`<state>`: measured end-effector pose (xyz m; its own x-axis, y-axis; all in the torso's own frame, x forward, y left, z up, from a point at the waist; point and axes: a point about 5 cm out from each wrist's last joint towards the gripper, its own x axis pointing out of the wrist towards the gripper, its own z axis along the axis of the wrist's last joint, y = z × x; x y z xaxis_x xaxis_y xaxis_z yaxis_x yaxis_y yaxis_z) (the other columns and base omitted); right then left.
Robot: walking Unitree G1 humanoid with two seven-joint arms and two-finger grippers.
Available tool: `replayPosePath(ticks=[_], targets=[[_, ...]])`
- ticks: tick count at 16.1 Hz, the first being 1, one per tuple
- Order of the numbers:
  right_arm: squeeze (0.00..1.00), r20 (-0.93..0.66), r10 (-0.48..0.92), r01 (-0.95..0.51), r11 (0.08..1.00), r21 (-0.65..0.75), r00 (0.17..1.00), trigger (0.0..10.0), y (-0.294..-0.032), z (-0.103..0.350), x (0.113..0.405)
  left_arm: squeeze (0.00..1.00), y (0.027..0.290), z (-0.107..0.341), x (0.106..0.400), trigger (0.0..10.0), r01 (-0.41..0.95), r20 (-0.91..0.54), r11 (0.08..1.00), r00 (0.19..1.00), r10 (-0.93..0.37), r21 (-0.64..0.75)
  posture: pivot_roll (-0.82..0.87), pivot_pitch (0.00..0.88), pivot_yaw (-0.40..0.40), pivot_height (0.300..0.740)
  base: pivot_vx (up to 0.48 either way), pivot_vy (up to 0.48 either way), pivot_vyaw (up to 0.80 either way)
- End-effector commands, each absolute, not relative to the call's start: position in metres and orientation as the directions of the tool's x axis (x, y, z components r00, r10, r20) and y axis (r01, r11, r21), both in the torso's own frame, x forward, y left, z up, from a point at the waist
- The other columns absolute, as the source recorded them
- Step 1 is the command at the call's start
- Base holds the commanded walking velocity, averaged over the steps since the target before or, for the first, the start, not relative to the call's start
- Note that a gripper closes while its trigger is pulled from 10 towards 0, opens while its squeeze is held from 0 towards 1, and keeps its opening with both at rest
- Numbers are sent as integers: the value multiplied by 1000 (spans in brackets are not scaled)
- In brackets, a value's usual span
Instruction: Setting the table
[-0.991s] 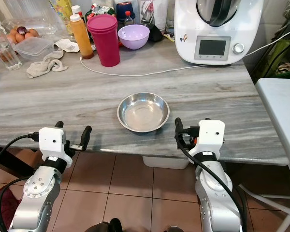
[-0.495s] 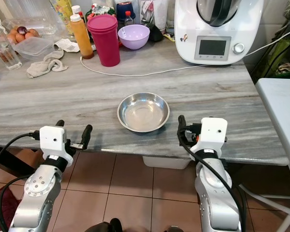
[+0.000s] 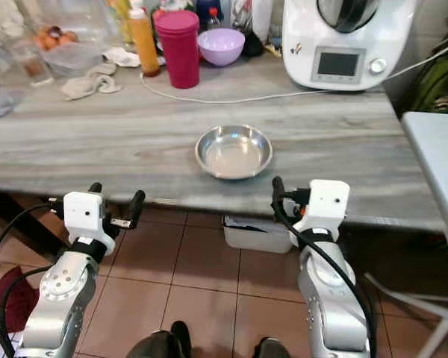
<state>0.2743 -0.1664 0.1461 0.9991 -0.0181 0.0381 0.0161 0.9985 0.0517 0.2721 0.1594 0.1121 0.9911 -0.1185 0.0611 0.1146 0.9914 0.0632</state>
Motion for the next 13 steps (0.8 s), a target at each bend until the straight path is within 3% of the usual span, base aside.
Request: replayPosePath(ticks=[1,13], targets=[[0,28,-19,18,998,58,999,10000,-167,145,274,0,161,108,271,10000,116,37,991,992,-119,72,-147,128,71,740,-330,0,0],[0,39,-20,17,998,61,999,10000,-167,146,279,0,160,107,271,10000,126,37,989,991,-129,70,-145,120,74,740,-330,0,0]])
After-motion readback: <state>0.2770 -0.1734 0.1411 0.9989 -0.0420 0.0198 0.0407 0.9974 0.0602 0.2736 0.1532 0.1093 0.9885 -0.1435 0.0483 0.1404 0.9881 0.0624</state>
